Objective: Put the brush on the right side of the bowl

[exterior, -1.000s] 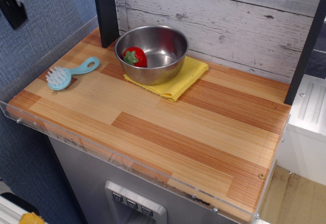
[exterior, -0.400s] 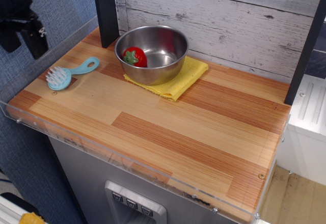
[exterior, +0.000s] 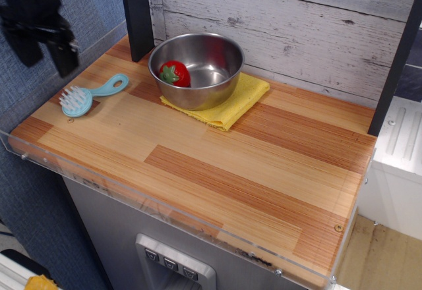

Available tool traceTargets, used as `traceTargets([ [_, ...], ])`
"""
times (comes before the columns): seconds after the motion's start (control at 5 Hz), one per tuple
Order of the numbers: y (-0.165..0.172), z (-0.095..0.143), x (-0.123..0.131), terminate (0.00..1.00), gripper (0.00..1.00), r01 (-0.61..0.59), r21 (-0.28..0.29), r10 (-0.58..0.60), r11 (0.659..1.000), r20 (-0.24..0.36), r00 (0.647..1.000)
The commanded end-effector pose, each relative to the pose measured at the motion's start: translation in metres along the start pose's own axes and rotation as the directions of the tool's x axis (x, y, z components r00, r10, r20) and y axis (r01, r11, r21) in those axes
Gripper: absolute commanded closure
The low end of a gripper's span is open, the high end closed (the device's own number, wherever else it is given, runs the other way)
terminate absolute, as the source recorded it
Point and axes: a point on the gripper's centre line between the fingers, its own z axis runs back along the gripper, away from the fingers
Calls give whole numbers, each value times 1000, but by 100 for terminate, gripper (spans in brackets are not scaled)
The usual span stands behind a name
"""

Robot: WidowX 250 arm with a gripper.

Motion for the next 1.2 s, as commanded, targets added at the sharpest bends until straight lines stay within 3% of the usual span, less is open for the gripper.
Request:
traceTargets([
  [0.0, -21, -19, 15, 0, 0, 36, 24, -36, 999, -6, 999],
  [0.4, -15, -43, 1, 0, 0, 70, 70, -63, 995, -95, 993],
  [0.6, 3, -44, -12, 0, 0, 88, 122, -71, 989, -136, 988],
  [0.8, 10, -47, -19, 0, 0, 81, 138, -62, 987, -142, 988],
  [1.0, 4, -52, -21, 0, 100, 80, 148, -61, 986, -126, 990],
])
